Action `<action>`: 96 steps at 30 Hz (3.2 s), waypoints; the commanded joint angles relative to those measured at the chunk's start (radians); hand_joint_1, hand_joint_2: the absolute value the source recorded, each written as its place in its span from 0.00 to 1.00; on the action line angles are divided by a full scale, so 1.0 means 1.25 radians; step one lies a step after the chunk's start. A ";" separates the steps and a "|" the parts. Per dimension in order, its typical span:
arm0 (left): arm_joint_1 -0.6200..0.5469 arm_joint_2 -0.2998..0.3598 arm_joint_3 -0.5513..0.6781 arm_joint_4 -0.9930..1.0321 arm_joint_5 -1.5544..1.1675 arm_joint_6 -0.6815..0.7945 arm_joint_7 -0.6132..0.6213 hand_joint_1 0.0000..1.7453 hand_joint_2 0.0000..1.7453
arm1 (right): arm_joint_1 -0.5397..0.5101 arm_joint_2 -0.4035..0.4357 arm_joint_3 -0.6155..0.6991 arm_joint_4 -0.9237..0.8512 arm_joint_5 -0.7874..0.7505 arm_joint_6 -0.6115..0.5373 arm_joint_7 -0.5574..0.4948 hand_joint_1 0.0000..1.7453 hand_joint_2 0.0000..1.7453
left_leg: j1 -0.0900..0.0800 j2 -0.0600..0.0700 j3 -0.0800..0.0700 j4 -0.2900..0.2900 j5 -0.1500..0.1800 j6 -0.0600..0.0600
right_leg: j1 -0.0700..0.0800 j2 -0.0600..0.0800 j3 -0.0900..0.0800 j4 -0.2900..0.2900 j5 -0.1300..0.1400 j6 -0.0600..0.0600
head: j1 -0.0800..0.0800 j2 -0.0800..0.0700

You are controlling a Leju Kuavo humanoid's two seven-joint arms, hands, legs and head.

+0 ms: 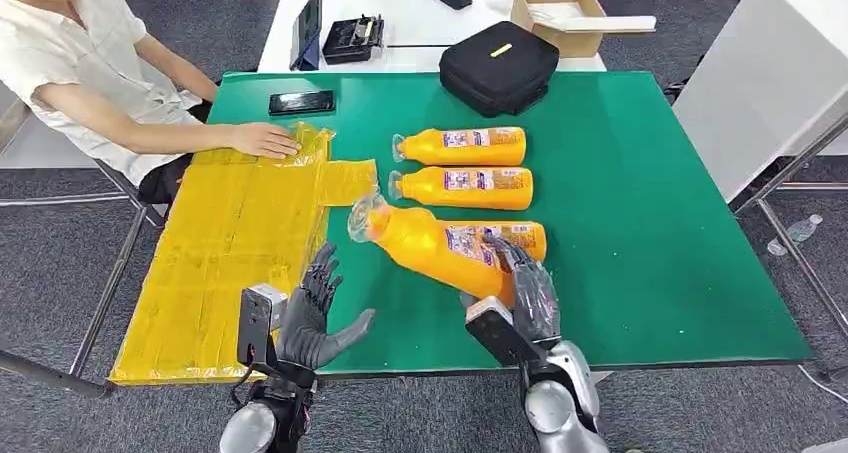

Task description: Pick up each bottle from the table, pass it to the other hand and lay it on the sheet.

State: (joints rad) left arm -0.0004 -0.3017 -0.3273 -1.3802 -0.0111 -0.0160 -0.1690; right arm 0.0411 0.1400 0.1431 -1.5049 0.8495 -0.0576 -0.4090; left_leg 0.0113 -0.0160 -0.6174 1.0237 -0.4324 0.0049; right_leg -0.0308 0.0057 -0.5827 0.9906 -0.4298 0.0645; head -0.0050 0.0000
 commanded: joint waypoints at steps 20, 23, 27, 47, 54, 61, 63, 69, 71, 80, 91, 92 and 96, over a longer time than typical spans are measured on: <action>-0.052 -0.038 -0.003 0.047 0.091 -0.010 -0.076 0.00 1.00 | -0.112 0.056 0.132 0.141 0.061 -0.028 0.002 1.00 1.00 | 0.001 0.001 0.000 0.000 0.000 0.000 | 0.001 0.000 0.000 0.000 0.000 -0.003 | 0.000 0.000; -0.056 -0.038 0.000 0.055 0.093 -0.009 -0.076 0.00 1.00 | -0.112 0.059 0.138 0.142 0.061 -0.027 0.002 1.00 1.00 | 0.001 0.001 0.000 0.000 0.000 0.000 | 0.001 0.000 0.000 -0.001 0.000 -0.003 | 0.000 0.000; -0.060 -0.038 -0.004 0.066 0.113 -0.010 -0.078 0.00 1.00 | -0.114 0.058 0.142 0.149 0.061 -0.026 0.002 1.00 1.00 | 0.000 0.000 -0.001 0.000 0.000 0.000 | 0.001 -0.001 -0.001 0.000 0.000 -0.002 | 0.000 0.000; -0.070 -0.038 -0.042 0.048 0.147 -0.065 -0.122 0.00 1.00 | -0.126 0.061 0.165 0.242 0.019 -0.033 -0.025 1.00 1.00 | 0.001 0.000 0.000 0.000 0.000 0.000 | 0.001 -0.001 0.001 -0.001 0.000 -0.003 | 0.000 0.000; -0.082 -0.038 -0.042 0.062 0.156 -0.064 -0.123 0.00 1.00 | -0.136 0.070 0.182 0.257 0.019 -0.032 -0.037 1.00 1.00 | 0.001 0.000 0.000 0.000 0.000 0.000 | 0.001 -0.001 0.000 -0.001 0.000 -0.003 | 0.000 0.000; -0.090 -0.038 -0.041 0.063 0.205 -0.081 -0.147 0.00 1.00 | -0.140 0.059 0.202 0.296 0.014 -0.033 -0.044 1.00 1.00 | 0.001 0.000 0.000 0.000 0.000 0.000 | 0.002 -0.002 0.001 -0.001 0.000 -0.003 | 0.000 0.000; -0.098 -0.038 -0.039 0.074 0.206 -0.070 -0.145 0.00 1.00 | -0.142 0.061 0.212 0.302 0.018 -0.036 -0.050 1.00 1.00 | 0.001 0.000 -0.001 0.000 0.000 0.000 | 0.001 -0.001 0.000 -0.001 0.000 -0.002 | 0.000 0.000; -0.114 -0.038 -0.037 0.099 0.223 -0.049 -0.145 0.00 1.00 | -0.140 0.064 0.232 0.302 0.025 -0.037 -0.047 1.00 1.00 | 0.001 0.000 -0.001 0.000 0.000 0.000 | 0.001 -0.002 0.000 -0.001 0.000 -0.002 | 0.000 0.000; -0.114 -0.038 -0.035 0.099 0.231 -0.049 -0.150 0.00 1.00 | -0.133 0.064 0.240 0.305 0.021 -0.033 -0.051 1.00 1.00 | 0.001 -0.001 0.000 0.000 0.000 0.000 | 0.001 -0.002 0.001 -0.001 -0.001 -0.003 | 0.000 0.000; -0.106 -0.038 -0.042 0.089 0.236 -0.052 -0.151 1.00 1.00 | -0.121 0.057 0.249 0.310 -0.011 -0.022 -0.068 1.00 1.00 | 0.002 0.000 0.003 0.000 -0.001 0.001 | 0.003 -0.002 0.004 -0.002 -0.001 -0.004 | 0.000 0.000; -0.071 -0.038 -0.054 0.026 0.149 -0.025 -0.202 1.00 1.00 | -0.084 0.059 0.222 0.269 -0.083 0.009 -0.080 0.13 1.00 | 0.001 -0.001 -0.001 0.000 0.000 0.000 | 0.001 -0.002 -0.001 0.000 -0.001 -0.002 | 0.000 0.000; -0.071 -0.038 -0.054 0.026 0.149 -0.025 -0.202 1.00 1.00 | -0.084 0.059 0.222 0.269 -0.083 0.009 -0.080 0.13 1.00 | 0.001 0.000 0.000 0.000 -0.001 0.000 | 0.002 -0.002 0.001 -0.001 -0.001 -0.003 | 0.000 0.000; -0.072 -0.038 -0.051 0.024 0.150 -0.026 -0.202 1.00 1.00 | -0.086 0.061 0.223 0.270 -0.084 0.009 -0.079 0.13 1.00 | 0.001 0.000 0.000 0.000 -0.001 0.000 | 0.002 -0.001 0.000 -0.001 -0.001 -0.003 | 0.000 0.000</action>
State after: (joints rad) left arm -0.0841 -0.3014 -0.3742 -1.3451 0.1789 -0.0549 -0.4170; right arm -0.0660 0.2380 0.4124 -1.1810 0.7477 -0.0507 -0.5116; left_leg 0.0113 -0.0156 -0.6200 1.0238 -0.4320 0.0046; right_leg -0.0308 0.0060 -0.5864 0.9909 -0.4297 0.0644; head -0.0049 0.0000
